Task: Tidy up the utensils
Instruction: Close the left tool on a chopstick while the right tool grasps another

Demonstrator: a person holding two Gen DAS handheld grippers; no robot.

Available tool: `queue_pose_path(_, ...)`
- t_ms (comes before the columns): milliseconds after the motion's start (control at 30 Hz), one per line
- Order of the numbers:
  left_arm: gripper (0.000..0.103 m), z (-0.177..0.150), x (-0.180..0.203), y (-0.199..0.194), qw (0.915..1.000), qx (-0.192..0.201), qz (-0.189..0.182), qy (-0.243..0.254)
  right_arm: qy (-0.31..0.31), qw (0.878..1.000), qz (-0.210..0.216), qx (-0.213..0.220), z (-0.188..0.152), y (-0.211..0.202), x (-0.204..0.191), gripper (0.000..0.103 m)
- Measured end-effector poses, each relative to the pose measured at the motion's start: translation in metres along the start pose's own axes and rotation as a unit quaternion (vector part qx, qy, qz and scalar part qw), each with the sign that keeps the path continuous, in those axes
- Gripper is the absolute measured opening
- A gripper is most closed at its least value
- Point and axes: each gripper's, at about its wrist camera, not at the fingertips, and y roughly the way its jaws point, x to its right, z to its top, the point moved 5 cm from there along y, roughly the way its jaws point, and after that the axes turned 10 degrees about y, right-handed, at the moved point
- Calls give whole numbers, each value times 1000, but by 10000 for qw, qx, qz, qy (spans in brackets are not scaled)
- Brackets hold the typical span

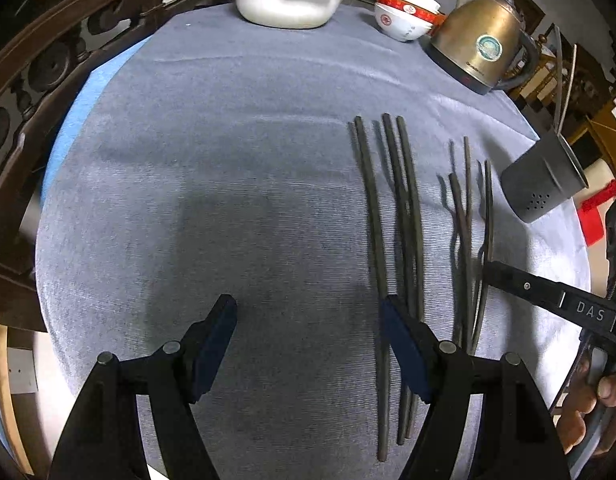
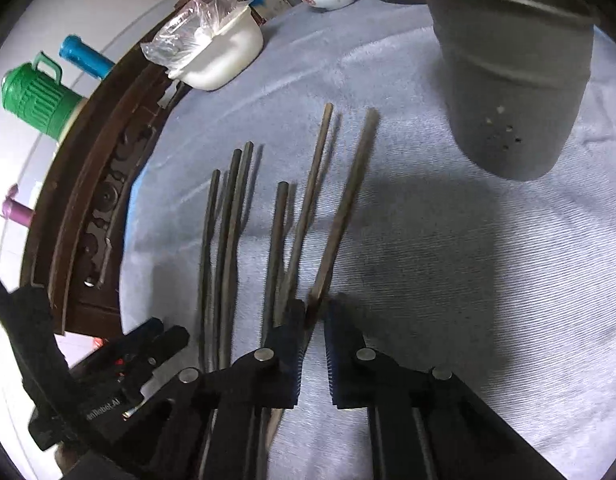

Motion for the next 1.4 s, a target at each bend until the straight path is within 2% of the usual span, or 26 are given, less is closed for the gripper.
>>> queue_pose_path(100,75,4,5,2,10000,-11,25,69,98,9998,32,-169,2,-1,6,14)
queue_pose_path(300,75,10,14,10,9994,-148,142,264,246,9996,79,-128,8,5,3,15)
queue_pose_path(433,75,15,16,13,9993,-198,189,270,15,9998,-55,-210,11,9,-3,10)
queue_pose_path(533,74,18,16,16,9990,-267,216,293,-392,9981,-355,-321,10,6,-4,8)
queue_pose_path(633,70,24,17,20,9985,-338,273,321,-818,9931,-639,-539,8,3,0,7)
queue_pose_path(700,69,29,19,25,9980,-414,292,370,-948,9909,-672,-684,6,2,1,7)
queue_pose_path(733,67,30,20,26,9977,-450,304,409,-973,9904,-689,-705,6,2,2,7)
queue_pose_path(767,57,31,21,26,9971,-481,339,477,-986,9902,-692,-705,5,2,2,7)
queue_pose_path(833,19,34,22,26,9952,-575,532,584,-1039,9895,-711,-703,4,2,1,8)
queue_pose_path(867,15,34,22,26,9945,-633,587,600,-1063,9892,-721,-704,3,3,1,8)
queue_pose_path(933,9,36,20,27,9946,-737,469,560,-1171,9873,-764,-750,0,2,1,7)
queue_pose_path(1100,8,28,18,23,9940,-969,143,486,-1453,9800,-1065,-850,-13,-4,5,9)
queue_pose_path(1200,8,24,22,23,9921,-1152,-83,485,-1343,9816,-1015,-899,-14,-6,9,10)
queue_pose_path(1400,13,51,16,23,9940,-1051,-86,287,-1169,9861,-937,-719,0,-8,5,13)
